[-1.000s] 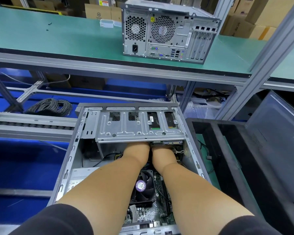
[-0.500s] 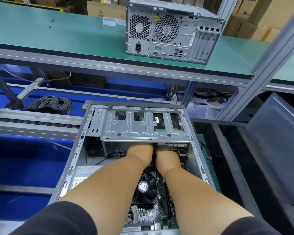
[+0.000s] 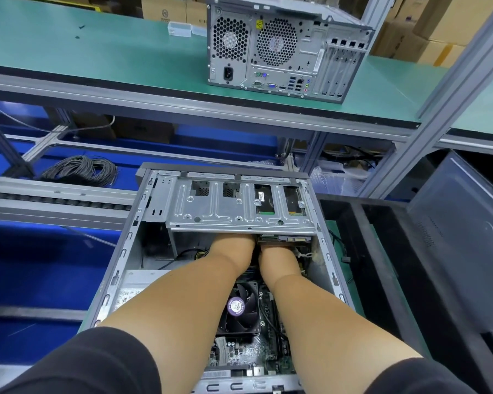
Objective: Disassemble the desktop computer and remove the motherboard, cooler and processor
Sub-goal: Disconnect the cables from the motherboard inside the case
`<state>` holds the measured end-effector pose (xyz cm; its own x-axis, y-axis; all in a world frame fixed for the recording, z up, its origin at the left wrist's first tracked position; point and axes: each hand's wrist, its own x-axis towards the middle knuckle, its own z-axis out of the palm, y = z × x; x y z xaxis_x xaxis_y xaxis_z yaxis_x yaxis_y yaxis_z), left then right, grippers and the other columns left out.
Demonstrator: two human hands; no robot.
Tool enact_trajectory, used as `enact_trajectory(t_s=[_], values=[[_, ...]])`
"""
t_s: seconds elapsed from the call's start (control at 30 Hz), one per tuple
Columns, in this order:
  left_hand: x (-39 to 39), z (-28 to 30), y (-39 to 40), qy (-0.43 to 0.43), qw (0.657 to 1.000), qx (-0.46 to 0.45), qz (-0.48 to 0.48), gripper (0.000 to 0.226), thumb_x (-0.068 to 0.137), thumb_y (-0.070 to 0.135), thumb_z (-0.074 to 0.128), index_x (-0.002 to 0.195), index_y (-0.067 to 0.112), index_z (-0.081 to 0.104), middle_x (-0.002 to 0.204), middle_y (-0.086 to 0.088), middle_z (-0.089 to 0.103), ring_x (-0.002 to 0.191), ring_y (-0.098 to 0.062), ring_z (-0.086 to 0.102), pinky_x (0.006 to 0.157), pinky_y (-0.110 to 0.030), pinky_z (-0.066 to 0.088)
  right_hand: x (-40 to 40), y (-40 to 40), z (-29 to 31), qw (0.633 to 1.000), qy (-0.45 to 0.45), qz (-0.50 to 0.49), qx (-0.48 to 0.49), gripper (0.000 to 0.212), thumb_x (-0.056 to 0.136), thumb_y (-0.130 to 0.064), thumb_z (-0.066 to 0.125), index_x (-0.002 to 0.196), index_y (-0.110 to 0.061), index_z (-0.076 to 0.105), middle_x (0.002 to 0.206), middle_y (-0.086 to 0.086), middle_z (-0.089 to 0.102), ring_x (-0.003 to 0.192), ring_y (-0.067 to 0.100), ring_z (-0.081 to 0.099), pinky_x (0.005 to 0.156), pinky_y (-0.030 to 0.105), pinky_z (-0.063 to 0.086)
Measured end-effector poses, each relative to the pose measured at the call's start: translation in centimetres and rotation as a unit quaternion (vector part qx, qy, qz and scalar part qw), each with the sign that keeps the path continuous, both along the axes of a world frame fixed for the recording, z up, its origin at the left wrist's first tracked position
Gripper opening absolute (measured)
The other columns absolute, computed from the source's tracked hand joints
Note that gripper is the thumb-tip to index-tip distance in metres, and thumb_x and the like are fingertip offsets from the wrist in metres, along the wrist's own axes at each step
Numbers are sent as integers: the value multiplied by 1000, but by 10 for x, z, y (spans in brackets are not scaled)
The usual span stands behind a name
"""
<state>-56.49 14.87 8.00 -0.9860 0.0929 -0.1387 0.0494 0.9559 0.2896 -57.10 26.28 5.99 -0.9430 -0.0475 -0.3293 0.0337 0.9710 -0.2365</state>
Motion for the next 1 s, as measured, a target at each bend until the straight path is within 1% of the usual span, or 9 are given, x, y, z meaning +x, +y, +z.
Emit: enact_trajectory(t_s=[0.1,0.3,0.37,0.43,0.47,0.63,0.8,0.93,1.0], values=[[2,-2,1,3,1000,-8,10,23,90,5,47,108,15,58,110,-10,57,100,-31,55,74,-33,37,1,1,2,999,-41,7,-5,26,96,-6,43,72,-13,37,83,8,43,82,23,46,77,35,41],[1,-4,3,-37,998,-17,40,22,91,11,53,110,15,63,112,-9,61,102,-31,58,73,-32,40,-2,3,-1,1000,4,15,7,33,96,-7,42,66,-18,35,65,0,34,75,25,46,69,34,41],[-1,-4,3,-38,998,-4,47,22,92,8,51,109,14,63,111,-9,61,100,-31,58,74,-31,39,-3,2,1,1000,16,17,-4,20,97,-8,40,81,-14,50,71,1,41,77,24,47,71,32,41],[-1,-4,4,-36,999,-7,36,24,91,4,48,107,14,63,109,-10,61,99,-30,57,74,-31,38,-4,2,3,999,18,27,-4,21,99,-8,39,104,-10,59,88,8,52,83,27,53,75,33,42],[-1,-3,5,-36,999,-11,28,24,90,4,48,106,13,63,109,-10,61,98,-29,57,74,-31,38,-4,2,4,999,19,35,5,23,98,-7,39,108,-9,60,94,11,56,89,29,57,76,34,43],[-2,0,2,-44,999,-12,9,23,89,5,49,105,16,61,102,-8,57,88,-27,52,73,-32,37,2,6,3,997,45,51,27,17,93,-4,44,85,-17,53,76,4,47,74,26,49,65,32,40],[-4,4,1,-63,998,6,22,21,90,7,50,104,19,59,103,-8,56,81,-22,43,73,-31,38,1,6,2,998,38,40,27,18,94,-7,48,99,-10,65,95,12,66,87,31,63,65,32,41],[-2,7,2,-82,996,7,45,22,91,9,50,108,17,61,109,-7,60,83,-24,46,74,-32,39,1,7,2,998,39,33,28,18,95,-10,49,98,-10,66,96,11,67,83,30,62,64,31,41],[-3,12,2,-108,993,7,57,20,92,11,49,106,18,60,109,-6,59,92,-27,52,75,-33,40,0,6,1,999,25,24,35,20,96,-10,47,99,-9,67,101,12,68,85,28,62,66,31,42]])
